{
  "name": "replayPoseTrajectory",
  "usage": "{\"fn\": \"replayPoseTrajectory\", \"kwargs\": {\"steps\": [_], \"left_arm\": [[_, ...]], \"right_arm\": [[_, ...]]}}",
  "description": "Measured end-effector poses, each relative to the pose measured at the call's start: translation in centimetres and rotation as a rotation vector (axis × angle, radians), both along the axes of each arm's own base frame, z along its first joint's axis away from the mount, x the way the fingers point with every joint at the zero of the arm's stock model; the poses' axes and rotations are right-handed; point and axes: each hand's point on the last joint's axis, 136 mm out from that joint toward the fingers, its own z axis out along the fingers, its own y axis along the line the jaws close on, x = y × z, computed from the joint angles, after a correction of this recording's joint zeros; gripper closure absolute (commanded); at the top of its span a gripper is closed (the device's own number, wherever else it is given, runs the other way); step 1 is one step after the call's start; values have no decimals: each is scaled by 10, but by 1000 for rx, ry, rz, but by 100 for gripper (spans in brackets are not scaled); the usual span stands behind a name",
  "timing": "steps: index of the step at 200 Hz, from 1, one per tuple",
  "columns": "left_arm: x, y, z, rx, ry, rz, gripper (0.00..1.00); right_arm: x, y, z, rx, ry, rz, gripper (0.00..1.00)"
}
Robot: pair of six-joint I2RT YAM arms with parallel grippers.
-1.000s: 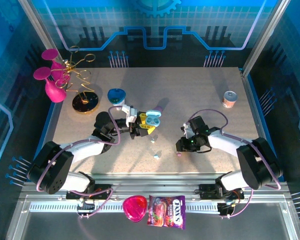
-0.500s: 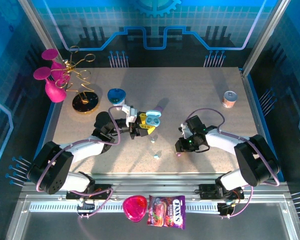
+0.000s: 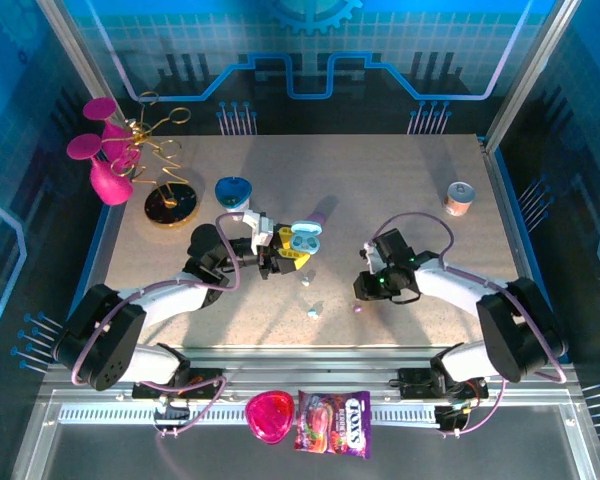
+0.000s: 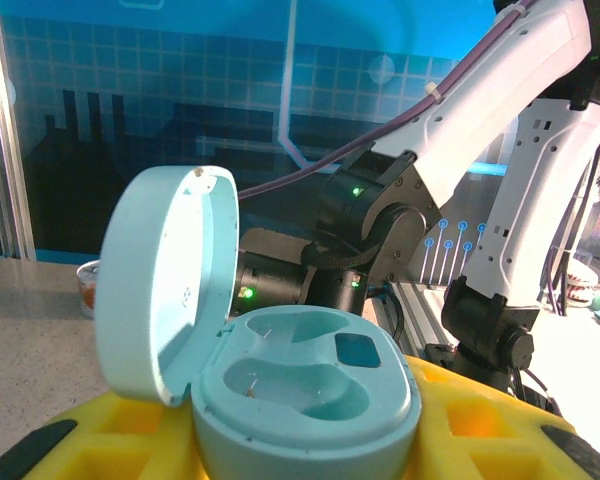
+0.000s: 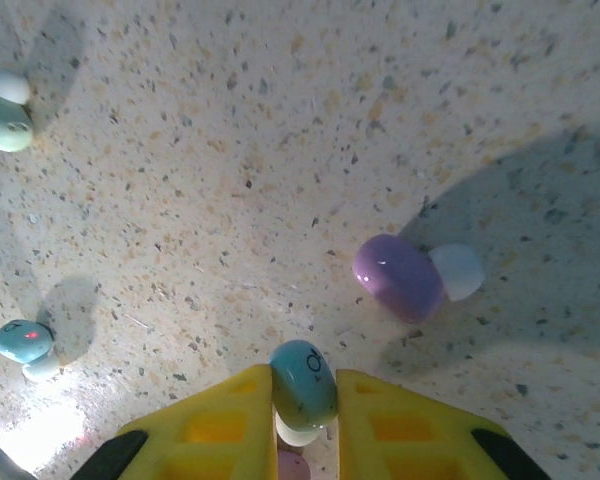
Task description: Insert wireless bluetooth earbuds into charging case
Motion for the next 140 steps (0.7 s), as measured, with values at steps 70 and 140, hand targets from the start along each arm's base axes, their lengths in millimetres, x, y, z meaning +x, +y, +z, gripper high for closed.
{"fn": "replayPoseTrajectory", "kwargs": {"steps": [70, 140], "left_arm": [[0, 0, 0, 0, -1, 0, 63], [3, 1, 0, -2, -1, 13, 63]], "right_arm": [[8, -6, 7, -35, -53, -17, 81], [18, 6, 5, -82, -63, 13, 78]]}}
